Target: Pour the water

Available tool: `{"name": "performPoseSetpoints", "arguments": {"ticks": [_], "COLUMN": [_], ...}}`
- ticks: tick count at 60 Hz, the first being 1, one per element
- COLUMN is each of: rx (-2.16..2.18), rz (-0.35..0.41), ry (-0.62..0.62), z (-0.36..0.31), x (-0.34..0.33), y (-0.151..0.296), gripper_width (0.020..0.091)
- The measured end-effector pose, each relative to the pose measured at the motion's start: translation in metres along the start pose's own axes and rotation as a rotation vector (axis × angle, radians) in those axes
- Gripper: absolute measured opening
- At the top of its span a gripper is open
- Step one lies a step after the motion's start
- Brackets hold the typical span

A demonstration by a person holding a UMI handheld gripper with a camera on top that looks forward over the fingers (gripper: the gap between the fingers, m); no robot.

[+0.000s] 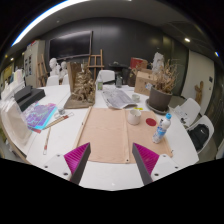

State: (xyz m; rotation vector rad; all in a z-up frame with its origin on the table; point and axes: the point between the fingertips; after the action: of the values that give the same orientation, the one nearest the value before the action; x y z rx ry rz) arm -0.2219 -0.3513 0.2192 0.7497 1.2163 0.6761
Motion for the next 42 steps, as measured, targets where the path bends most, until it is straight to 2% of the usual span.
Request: {"name": "performPoseSetpoints", "arguments": {"ticks": [7, 25, 34, 42], "rx": [0.027, 0.070, 0.097, 0.106], "rz": [-0.003, 0.031, 0.088, 0.141], "ry": [-0.033, -0.139, -0.150, -0.121], "z": [0.026, 0.176, 0.222, 0.237], "x": [0.015, 0.105, 0.173, 0.235], "y": [-0.007, -0.048, -0.046, -0.032], "gripper_width": [0.0857, 0.0857, 0.0853, 0.0855]}}
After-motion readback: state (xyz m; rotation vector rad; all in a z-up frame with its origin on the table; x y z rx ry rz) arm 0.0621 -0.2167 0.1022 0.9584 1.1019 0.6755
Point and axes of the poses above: the point between the fingertips, and its own axes, seen from behind it with the camera up: z to the right, y up, x forward, the way the camera looks, and after that the axes turned 12 degrees about -y, right-handed
